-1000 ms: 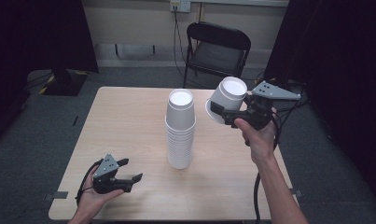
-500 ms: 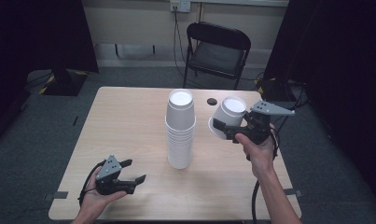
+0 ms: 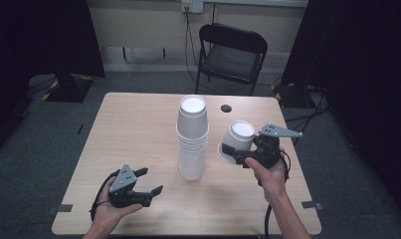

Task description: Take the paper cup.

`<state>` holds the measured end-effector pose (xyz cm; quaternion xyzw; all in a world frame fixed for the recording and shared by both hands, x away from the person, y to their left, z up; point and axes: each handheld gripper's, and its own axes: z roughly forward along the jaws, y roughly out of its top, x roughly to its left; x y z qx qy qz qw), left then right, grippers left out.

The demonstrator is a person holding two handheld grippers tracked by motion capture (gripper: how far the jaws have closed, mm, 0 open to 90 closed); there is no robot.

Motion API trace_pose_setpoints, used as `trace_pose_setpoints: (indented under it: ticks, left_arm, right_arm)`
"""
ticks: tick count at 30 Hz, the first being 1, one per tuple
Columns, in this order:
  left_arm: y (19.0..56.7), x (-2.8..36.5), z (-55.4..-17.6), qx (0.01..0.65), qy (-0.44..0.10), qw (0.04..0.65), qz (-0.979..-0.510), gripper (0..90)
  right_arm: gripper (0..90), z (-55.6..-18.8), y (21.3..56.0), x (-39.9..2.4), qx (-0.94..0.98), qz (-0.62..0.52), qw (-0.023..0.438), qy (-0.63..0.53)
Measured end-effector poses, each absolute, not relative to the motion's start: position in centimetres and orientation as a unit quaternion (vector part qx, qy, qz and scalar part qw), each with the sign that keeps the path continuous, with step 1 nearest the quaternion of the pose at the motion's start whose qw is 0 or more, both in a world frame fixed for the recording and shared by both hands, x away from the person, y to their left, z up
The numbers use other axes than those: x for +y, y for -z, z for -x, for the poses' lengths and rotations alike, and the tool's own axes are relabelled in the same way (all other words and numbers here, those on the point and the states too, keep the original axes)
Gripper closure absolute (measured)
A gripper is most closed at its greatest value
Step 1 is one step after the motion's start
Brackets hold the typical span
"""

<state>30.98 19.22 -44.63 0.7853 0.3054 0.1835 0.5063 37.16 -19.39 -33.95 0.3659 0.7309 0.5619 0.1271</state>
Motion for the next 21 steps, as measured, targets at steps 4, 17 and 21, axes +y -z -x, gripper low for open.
trace_pose_setpoints:
  ticks: [4, 17, 21]
  left_arm:
    - [44.0, 17.9, -31.2, 0.281, -0.188, 0.500, -0.797, 18.5]
    - [43.2, 14.3, -32.1, 0.263, -0.166, 0.515, -0.799, 17.6]
    - [43.5, 13.9, -31.4, 0.252, -0.182, 0.520, -0.796, 16.9]
  right_arm:
    - [16.5, -36.5, 34.4, -19.1, 0.737, -0.365, 0.119, -0.557]
    - [16.6, -34.8, 37.0, -18.0, 0.734, -0.375, 0.072, -0.562]
    - [16.6, -34.5, 38.0, -17.5, 0.734, -0.380, 0.056, -0.560]
